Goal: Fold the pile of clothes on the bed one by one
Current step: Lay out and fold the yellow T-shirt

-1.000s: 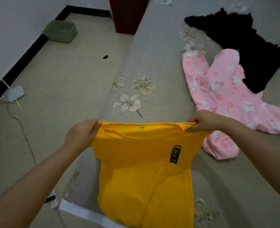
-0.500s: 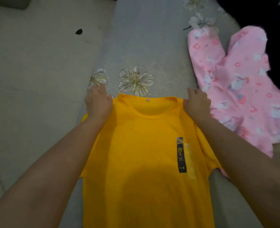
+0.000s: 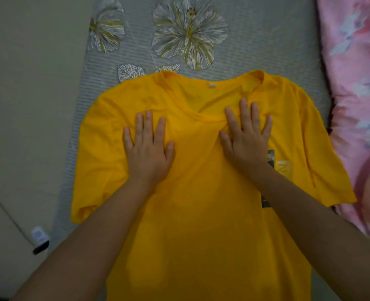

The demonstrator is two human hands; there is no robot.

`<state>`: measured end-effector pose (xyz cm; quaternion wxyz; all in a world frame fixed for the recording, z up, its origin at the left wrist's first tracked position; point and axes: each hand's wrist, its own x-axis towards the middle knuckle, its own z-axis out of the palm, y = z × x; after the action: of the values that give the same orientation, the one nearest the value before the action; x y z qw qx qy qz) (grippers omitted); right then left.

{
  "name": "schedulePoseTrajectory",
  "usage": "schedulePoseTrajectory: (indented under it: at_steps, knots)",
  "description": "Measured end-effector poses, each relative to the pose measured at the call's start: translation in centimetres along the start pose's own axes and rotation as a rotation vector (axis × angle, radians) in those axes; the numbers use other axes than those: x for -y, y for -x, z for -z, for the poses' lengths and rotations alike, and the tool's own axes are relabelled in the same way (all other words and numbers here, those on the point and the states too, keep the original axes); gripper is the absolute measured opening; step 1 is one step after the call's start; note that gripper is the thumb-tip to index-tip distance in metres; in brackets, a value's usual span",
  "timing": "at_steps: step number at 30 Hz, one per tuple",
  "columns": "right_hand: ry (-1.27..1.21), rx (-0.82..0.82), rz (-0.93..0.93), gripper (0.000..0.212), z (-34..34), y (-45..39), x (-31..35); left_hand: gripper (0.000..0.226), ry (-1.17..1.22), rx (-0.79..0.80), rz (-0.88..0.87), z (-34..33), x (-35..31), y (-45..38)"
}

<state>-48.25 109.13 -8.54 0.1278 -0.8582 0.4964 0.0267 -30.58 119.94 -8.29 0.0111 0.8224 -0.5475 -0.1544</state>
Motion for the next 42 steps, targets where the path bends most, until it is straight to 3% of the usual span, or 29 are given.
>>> schedulePoseTrajectory:
  at_steps: [6, 9, 12, 14, 16, 18, 22, 25, 28, 30, 32, 35, 36, 40, 42]
  knots:
    - [0.035, 0.047, -0.034, 0.066, 0.1, 0.1, 0.1, 0.057, 0.17, 0.077, 0.045, 1.9, 0.4, 0.2]
    - [0.069, 0.108, -0.073, 0.064, 0.4, 0.0, 0.5, 0.047, 0.366, -0.124, 0.033, 4.5, 2.2, 2.4]
    - [0.051, 0.106, -0.135, 0.061, 1.2, 0.5, 2.3, 0.042, 0.418, -0.243, 0.345, 5.7, 5.9, 5.7]
    - [-0.042, 0.051, -0.053, 0.058, 1.6, 1.4, 5.1, 0.034, 0.451, -0.172, 0.611, 5.4, 8.6, 7.7]
    - [-0.093, 0.007, 0.141, 0.055, 1.3, 3.0, 8.7, 0.032, 0.497, -0.056, 0.766, 4.8, 10.5, 9.2]
    - [-0.082, 0.001, 0.257, 0.051, 0.2, 4.4, 12.1, 0.036, 0.586, 0.026, 0.771, 4.2, 11.2, 10.6]
    - [-0.014, 0.112, 0.237, 0.048, -1.9, 5.7, 14.3, 0.043, 0.69, 0.098, 0.747, 3.7, 10.6, 10.9]
    - [0.068, 0.061, 0.255, 0.049, -2.4, 5.7, 14.0, 0.004, 0.777, -0.08, 0.739, 4.9, 10.4, 10.5]
    - [0.053, 0.073, 0.253, 0.052, -2.5, 5.6, 14.1, 0.006, 0.652, -0.53, 0.482, 7.4, 10.3, 11.1]
    - [0.042, 0.074, 0.254, 0.052, -2.5, 5.6, 14.2, 0.008, 0.463, -0.658, 0.291, 8.1, 9.9, 12.1]
    - [0.024, 0.099, 0.244, 0.053, -2.3, 5.6, 14.2, 0.013, 0.39, -0.584, 0.262, 6.9, 9.5, 13.4]
    - [0.019, 0.106, 0.229, 0.054, -2.3, 5.7, 14.3, 0.026, 0.477, -0.138, 0.637, 4.3, 9.4, 15.3]
    - [0.02, 0.11, 0.23, 0.054, -2.3, 5.7, 14.3, 0.03, 0.477, -0.063, 0.728, 3.5, 9.6, 15.9]
    - [0.029, 0.099, 0.232, 0.053, -2.5, 5.7, 14.3, 0.028, 0.566, -0.168, 0.803, 3.2, 10.6, 15.1]
    - [0.026, 0.083, 0.235, 0.053, -2.6, 5.6, 14.3, 0.037, 0.604, -0.238, 0.841, 3.6, 11.5, 13.6]
